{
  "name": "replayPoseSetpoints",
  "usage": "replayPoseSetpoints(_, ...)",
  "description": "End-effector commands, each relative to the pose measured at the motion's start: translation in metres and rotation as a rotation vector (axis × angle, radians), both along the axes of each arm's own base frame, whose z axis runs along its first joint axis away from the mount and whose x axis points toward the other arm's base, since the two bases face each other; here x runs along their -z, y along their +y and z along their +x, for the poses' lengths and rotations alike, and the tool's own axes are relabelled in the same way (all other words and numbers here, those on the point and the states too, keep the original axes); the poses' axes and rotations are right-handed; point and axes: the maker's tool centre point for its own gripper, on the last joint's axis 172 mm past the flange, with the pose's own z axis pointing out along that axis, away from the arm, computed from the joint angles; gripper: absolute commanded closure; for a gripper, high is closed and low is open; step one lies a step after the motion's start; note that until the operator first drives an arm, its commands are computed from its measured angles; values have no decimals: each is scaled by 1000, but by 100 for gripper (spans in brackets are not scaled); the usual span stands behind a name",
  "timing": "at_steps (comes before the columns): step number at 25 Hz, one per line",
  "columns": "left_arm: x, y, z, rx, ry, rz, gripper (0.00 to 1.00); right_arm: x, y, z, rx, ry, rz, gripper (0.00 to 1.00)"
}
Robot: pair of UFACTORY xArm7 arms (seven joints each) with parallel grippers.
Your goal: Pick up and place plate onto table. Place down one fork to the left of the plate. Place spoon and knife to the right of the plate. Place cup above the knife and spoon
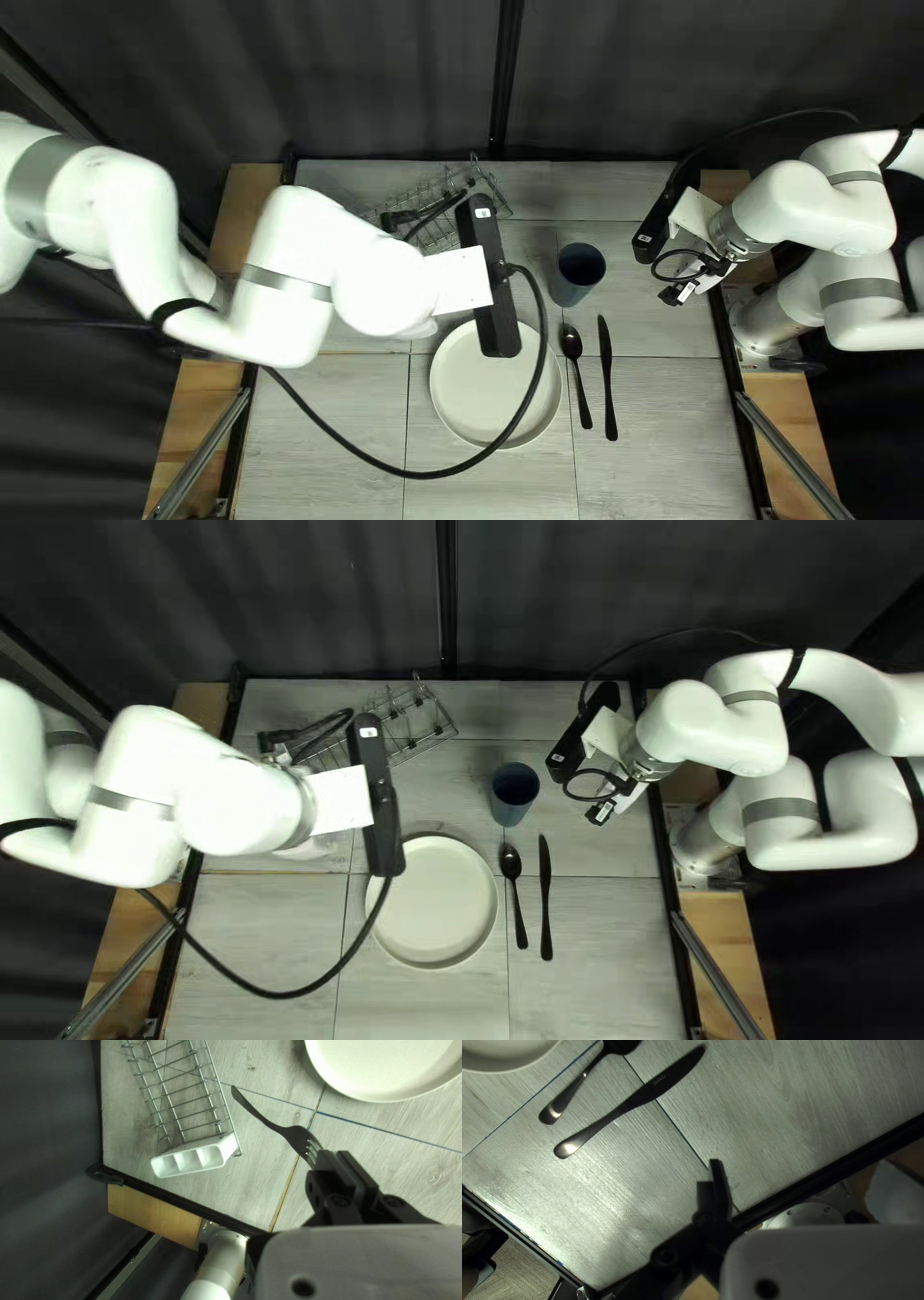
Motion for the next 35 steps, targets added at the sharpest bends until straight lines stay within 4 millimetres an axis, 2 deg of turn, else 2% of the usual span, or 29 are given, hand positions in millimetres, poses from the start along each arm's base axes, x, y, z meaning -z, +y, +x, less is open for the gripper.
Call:
replayPoseSetpoints(1,-20,10,1,46,-23,-20,100,0,0,0,0,0,0,0)
replayPoseSetpoints(7,-17,12,-4,78,-35,-43,100,0,0,0,0,0,0,0)
replayPoseSetpoints(11,-34,14,-17,116,-64,-75,100,0,0,0,0,0,0,0)
replayPoseSetpoints(16,-54,22,-22,160,-99,-107,100,0,0,0,0,0,0,0)
replayPoseSetpoints(23,-54,22,-22,160,-99,-107,100,0,1,1,-27,0,-15,0)
replayPoseSetpoints(31,-54,22,-22,160,-99,-107,100,-17,-4,18,-144,-113,-28,0)
replayPoseSetpoints(35,-54,22,-22,160,-99,-107,100,-25,-14,28,-203,-219,-37,0)
